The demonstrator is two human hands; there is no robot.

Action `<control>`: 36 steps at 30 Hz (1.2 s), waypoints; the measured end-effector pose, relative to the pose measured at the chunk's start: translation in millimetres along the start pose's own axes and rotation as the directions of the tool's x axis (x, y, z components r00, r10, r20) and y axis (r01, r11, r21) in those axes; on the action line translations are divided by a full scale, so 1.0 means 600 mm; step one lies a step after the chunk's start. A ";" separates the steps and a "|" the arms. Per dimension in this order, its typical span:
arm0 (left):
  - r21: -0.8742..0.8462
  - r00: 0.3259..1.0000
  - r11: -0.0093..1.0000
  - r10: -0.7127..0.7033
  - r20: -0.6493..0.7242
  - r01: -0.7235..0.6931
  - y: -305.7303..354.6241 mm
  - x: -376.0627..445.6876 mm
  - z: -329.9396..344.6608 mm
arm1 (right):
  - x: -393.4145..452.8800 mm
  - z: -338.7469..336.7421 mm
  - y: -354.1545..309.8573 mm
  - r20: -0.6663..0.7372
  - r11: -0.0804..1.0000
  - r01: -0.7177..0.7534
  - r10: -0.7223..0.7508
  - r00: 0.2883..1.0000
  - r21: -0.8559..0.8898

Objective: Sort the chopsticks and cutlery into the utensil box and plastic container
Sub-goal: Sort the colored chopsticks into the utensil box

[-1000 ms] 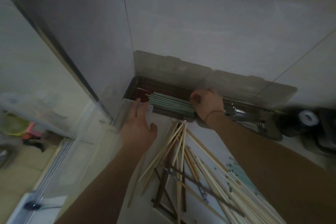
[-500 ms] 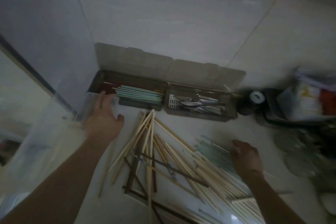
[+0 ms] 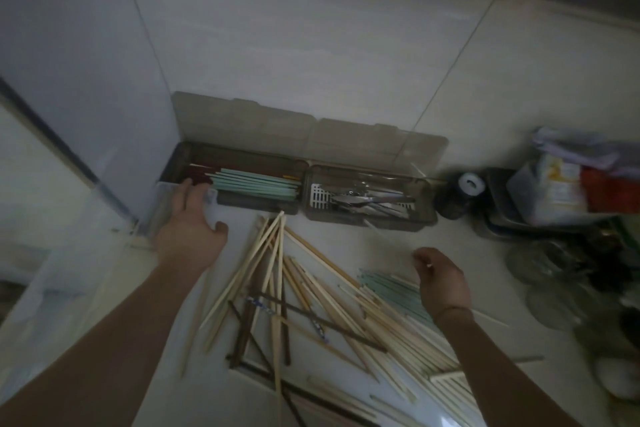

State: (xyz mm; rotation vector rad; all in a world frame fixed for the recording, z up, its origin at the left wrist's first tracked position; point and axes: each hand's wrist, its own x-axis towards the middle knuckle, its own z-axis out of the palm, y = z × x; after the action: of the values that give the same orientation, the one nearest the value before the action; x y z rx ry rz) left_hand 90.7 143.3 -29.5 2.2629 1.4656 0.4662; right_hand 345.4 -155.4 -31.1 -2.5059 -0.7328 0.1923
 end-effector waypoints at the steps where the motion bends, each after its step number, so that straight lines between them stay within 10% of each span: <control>1: 0.004 1.000 1.000 -0.007 0.003 0.007 0.001 -0.001 -0.002 | 0.006 0.001 -0.023 0.030 0.990 0.024 -0.029 0.999 0.140; 6: -0.010 1.000 1.000 -0.009 -0.009 0.009 0.002 -0.001 -0.006 | 0.046 0.029 -0.160 0.036 0.909 0.178 -0.207 0.978 0.377; 14: 0.004 0.992 0.997 0.081 -0.099 -0.081 -0.009 -0.002 0.001 | 0.134 0.147 -0.314 0.242 0.814 0.580 -0.559 0.793 -0.024; 21: 0.044 0.987 0.992 0.125 -0.104 -0.121 -0.022 0.004 0.008 | 0.162 0.196 -0.326 0.558 0.712 0.665 -0.466 0.686 -0.223; 28: 0.189 0.988 0.978 0.060 0.142 -0.086 -0.018 0.015 -0.003 | 0.093 0.106 -0.176 -0.021 0.868 0.497 -0.496 0.868 0.023; 36: 0.381 0.991 0.921 0.032 0.133 -0.081 0.056 -0.014 -0.027 | -0.052 -0.019 0.123 -0.097 0.962 0.190 -0.212 0.972 -0.195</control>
State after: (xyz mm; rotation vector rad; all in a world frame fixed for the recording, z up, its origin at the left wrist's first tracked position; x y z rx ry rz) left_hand 106.1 125.8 0.9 2.5874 1.5392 0.0468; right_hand 356.6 -230.4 -59.8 -2.5662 -0.9892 -0.0995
